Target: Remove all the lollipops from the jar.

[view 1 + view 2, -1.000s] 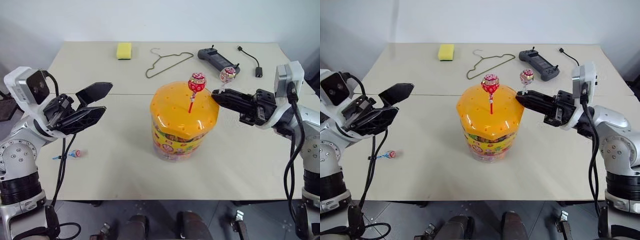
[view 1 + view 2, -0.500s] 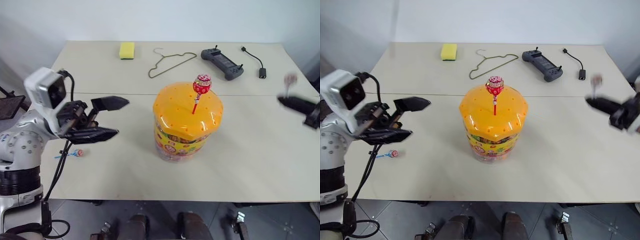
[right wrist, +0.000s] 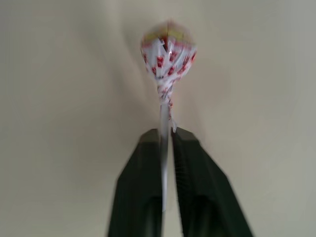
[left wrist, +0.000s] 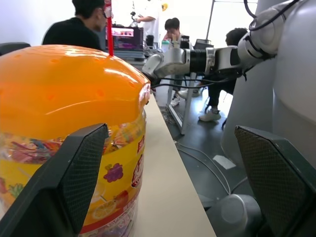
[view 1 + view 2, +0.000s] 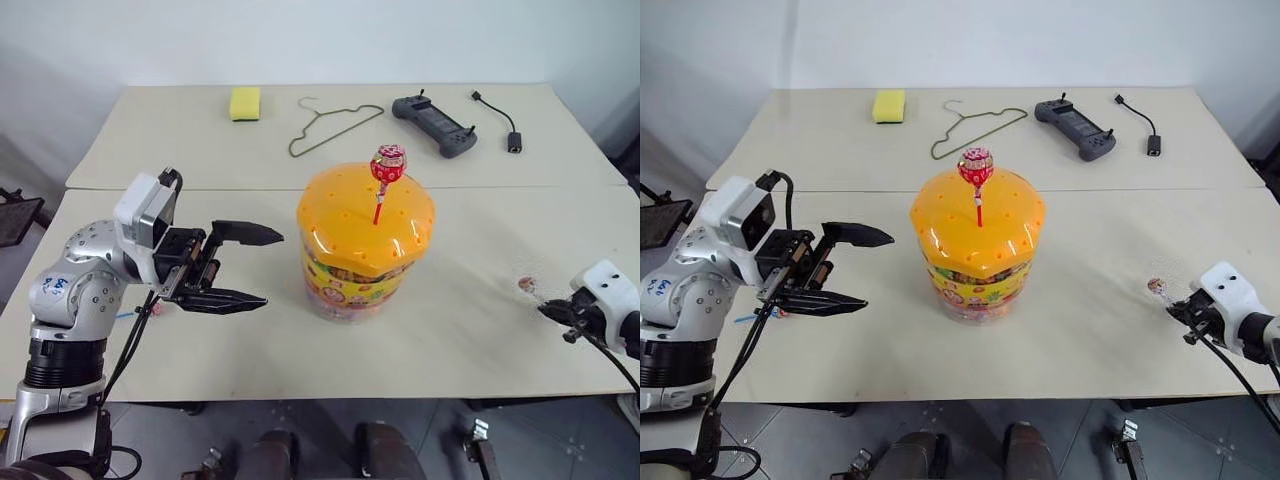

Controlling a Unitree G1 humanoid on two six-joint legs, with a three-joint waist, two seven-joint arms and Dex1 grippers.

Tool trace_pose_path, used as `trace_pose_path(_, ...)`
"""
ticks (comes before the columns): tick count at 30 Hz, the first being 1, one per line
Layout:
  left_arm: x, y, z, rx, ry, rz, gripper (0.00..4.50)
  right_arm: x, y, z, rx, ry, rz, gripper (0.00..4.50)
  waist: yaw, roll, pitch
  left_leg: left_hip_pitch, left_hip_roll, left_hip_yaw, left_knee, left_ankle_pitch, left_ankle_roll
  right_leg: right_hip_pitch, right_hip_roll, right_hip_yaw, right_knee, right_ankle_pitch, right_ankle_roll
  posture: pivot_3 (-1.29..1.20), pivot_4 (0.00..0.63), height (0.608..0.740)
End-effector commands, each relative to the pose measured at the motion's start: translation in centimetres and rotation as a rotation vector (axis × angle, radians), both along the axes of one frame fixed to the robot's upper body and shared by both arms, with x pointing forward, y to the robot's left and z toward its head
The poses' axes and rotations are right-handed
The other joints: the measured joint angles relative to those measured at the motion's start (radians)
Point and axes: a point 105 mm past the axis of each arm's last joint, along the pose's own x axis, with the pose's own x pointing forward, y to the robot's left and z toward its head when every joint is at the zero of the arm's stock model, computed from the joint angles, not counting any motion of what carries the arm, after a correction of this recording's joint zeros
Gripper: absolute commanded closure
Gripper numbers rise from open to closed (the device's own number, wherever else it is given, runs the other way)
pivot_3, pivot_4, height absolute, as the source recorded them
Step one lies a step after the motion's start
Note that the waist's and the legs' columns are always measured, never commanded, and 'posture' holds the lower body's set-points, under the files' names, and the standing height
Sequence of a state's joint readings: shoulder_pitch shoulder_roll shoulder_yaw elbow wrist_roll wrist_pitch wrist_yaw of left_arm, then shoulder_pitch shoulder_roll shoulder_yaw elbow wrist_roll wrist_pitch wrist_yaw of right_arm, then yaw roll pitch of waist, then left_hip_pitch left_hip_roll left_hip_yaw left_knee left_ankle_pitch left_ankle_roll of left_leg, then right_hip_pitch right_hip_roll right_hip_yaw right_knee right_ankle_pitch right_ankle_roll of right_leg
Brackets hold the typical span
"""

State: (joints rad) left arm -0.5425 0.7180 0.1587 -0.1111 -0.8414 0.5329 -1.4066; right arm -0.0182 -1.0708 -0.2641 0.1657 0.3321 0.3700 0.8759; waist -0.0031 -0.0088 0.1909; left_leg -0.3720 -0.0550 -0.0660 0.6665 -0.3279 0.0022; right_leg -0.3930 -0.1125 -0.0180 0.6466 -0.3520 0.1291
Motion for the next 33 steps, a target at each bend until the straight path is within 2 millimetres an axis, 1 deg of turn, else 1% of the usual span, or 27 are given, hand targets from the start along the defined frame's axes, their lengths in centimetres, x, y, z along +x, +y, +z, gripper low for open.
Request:
trace_pose_path(1,-0.5,0.9,1.5,-0.066,-0.022,0.034,0.09,0.8,1.7,4.1,0.113,-0.2,0.135,2.83,0.0,0.0,0.0,0.0,0.0,0.0,0.0,0.0,0.0,0.0,0.0,0.0,0.0,0.0,0.0,0.0,0.15,0.74)
trace_pose_path(2,-0.2,1.3,1.8,-0.099,-0.017,0.06,0.09,0.9,3.1,6.4,0.184,-0.308,0.218,2.52,-0.002,0.0,0.0,0.0,0.0,0.0,0.0,0.0,0.0,0.0,0.0,0.0,0.0,0.0,0.0,0.0,0.15,0.74)
trace_pose_path(3,-0.1,1.6,1.9,-0.121,-0.012,0.077,0.09,0.8,4.0,7.9,0.229,-0.379,0.276,2.52,-0.003,0.0,0.0,0.0,0.0,0.0,0.0,0.0,0.0,0.0,0.0,0.0,-0.001,0.0,0.0,0.0,0.15,0.74)
trace_pose_path(4,0.2,2.2,2.4,-0.17,0.014,0.103,0.09,0.5,5.4,9.6,0.298,-0.438,0.352,2.52,-0.004,0.0,0.0,0.0,0.0,0.0,0.0,0.0,0.0,0.0,0.0,0.0,-0.001,0.0,0.0,0.0,0.15,0.74)
trace_pose_path(5,0.5,2.6,2.6,-0.2,0.04,0.122,0.09,0.2,6.7,10.7,0.327,-0.46,0.405,2.52,-0.002,0.001,0.0,0.0,0.001,0.0,0.0,0.0,0.0,0.0,0.0,0.0,0.0,0.0,0.0,0.0,0.15,0.74)
trace_pose_path(6,0.8,3.2,2.6,-0.225,0.066,0.148,0.09,-0.4,8.9,12.4,0.388,-0.496,0.503,2.52,0.0,0.001,0.0,0.0,0.001,0.0,0.0,0.0,0.0,0.0,0.0,-0.001,0.0,0.0,0.0,0.0,0.15,0.74)
trace_pose_path(7,0.9,3.7,2.6,-0.246,0.088,0.165,0.09,-1.0,11.0,13.7,0.431,-0.513,0.586,2.52,0.0,0.001,0.0,0.0,0.001,-0.001,0.0,0.0,0.0,0.0,0.0,-0.001,0.0,0.0,0.0,0.0,0.15,0.74)
trace_pose_path(8,1.1,4.1,2.5,-0.266,0.113,0.182,0.09,-1.4,12.8,14.6,0.459,-0.521,0.643,2.52,-0.002,0.001,0.0,0.0,0.001,-0.002,0.0,0.0,-0.001,0.0,0.0,-0.001,0.0,0.0,0.0,0.0,0.15,0.74)
trace_pose_path(9,1.2,4.5,2.3,-0.297,0.15,0.196,0.09,-2.1,15.3,15.7,0.498,-0.53,0.733,2.52,-0.002,0.001,0.0,0.0,0.002,-0.002,0.0,-0.001,-0.001,0.0,0.0,-0.001,0.0,0.0,0.0,0.0,0.15,0.74)
trace_pose_path(10,1.3,4.7,1.9,-0.314,0.181,0.206,0.09,-2.6,17.2,16.2,0.51,-0.533,0.803,2.52,-0.003,0.001,0.0,0.0,0.002,-0.003,0.0,-0.001,-0.002,0.0,0.0,-0.001,0.0,0.0,0.0,0.0,0.15,0.74)
trace_pose_path(11,1.3,4.6,1.3,-0.311,0.2,0.209,0.09,-3.0,18.8,16.6,0.514,-0.535,0.86,2.52,-0.001,0.001,0.0,0.0,0.002,-0.004,0.0,-0.001,-0.002,0.0,0.0,-0.001,0.0,0.0,0.0,0.0,0.15,0.74)
trace_pose_path(13,1.2,4.2,0.6,-0.302,0.218,0.203,0.09,-3.5,20.4,16.5,0.499,-0.514,0.931,2.52,0.004,0.0,0.0,0.0,0.002,-0.006,0.001,-0.001,-0.002,0.001,0.0,0.0,-0.001,0.0,0.0,0.0,0.15,0.74)
trace_pose_path(15,1.1,3.8,0.7,-0.339,0.223,0.194,0.09,-3.5,21.9,16.2,0.492,-0.496,0.977,2.52,0.016,-0.001,0.0,-0.002,0.001,-0.01,0.002,-0.001,-0.002,0.001,-0.001,0.0,-0.002,0.0,0.0,0.0,0.15,0.74)
trace_pose_path(18,0.9,3.2,0.9,-0.356,0.225,0.174,0.09,-3.6,23.5,15.9,0.473,-0.464,1.039,2.52,0.024,-0.001,0.0,-0.004,-0.001,-0.011,0.004,-0.002,-0.002,0.001,-0.002,0.0,-0.002,0.0,0.0,0.0,0.15,0.74)
trace_pose_path(20,0.8,3.0,0.9,-0.357,0.227,0.163,0.09,-3.3,24.2,16.1,0.479,-0.455,1.035,2.52,0.023,-0.001,0.0,-0.004,-0.001,-0.011,0.004,-0.002,-0.002,0.001,-0.002,0.0,-0.002,0.0,0.0,0.0,0.15,0.74)
trace_pose_path(21,0.8,2.9,0.9,-0.355,0.228,0.16,0.09,-3.0,24.5,16.4,0.499,-0.463,1.024,2.79,0.022,-0.001,0.0,-0.004,0.0,-0.011,0.004,-0.002,-0.002,0.001,-0.002,0.0,-0.002,0.0,0.0,0.0,0.15,0.74)
trace_pose_path(22,0.7,2.9,0.9,-0.349,0.229,0.156,0.09,-2.7,24.7,16.5,0.507,-0.456,1.016,2.91,0.017,-0.001,0.0,-0.004,0.0,-0.011,0.004,-0.002,-0.002,0.001,-0.002,0.0,-0.001,0.0,0.0,0.0,0.15,0.74)
trace_pose_path(23,0.7,2.8,0.9,-0.346,0.23,0.154,0.09,-2.6,24.9,16.6,0.51,-0.449,1.012,3.16,0.013,-0.001,0.0,-0.004,0.0,-0.01,0.004,-0.002,-0.002,0.0,-0.002,0.0,-0.001,0.0,0.0,0.0,0.15,0.74)
trace_pose_path(25,0.6,2.7,1.0,-0.339,0.227,0.147,0.09,-2.5,24.9,16.3,0.482,-0.446,1.019,3.85,0.006,-0.001,0.0,-0.003,0.0,-0.01,0.003,-0.002,-0.002,0.0,-0.002,0.0,-0.001,0.0,0.0,0.0,0.15,0.74)
trace_pose_path(27,0.5,2.6,1.2,-0.344,0.223,0.141,0.09,-2.7,25.1,16.4,0.491,-0.458,1.028,4.47,0.001,-0.001,0.0,-0.003,0.0,-0.01,0.003,-0.002,-0.002,0.0,-0.001,0.0,-0.001,0.0,0.0,0.0,0.15,0.74)
trace_pose_path(32,0.4,2.2,1.3,-0.344,0.22,0.117,0.09,-2.8,24.7,17.4,0.562,-0.51,1.028,4.47,-0.001,-0.001,0.0,-0.003,0.0,-0.01,0.002,-0.002,-0.002,0.0,-0.001,0.0,0.0,0.0,0.0,0.0,0.15,0.74)
trace_pose_path(33,0.3,2.0,1.4,-0.338,0.214,0.104,0.09,-2.8,24.3,18.3,0.623,-0.541,1.017,4.47,-0.001,-0.001,0.0,-0.003,0.0,-0.01,0.002,-0.002,-0.002,0.0,-0.001,0.0,0.0,0.0,0.0,0.0,0.15,0.74)
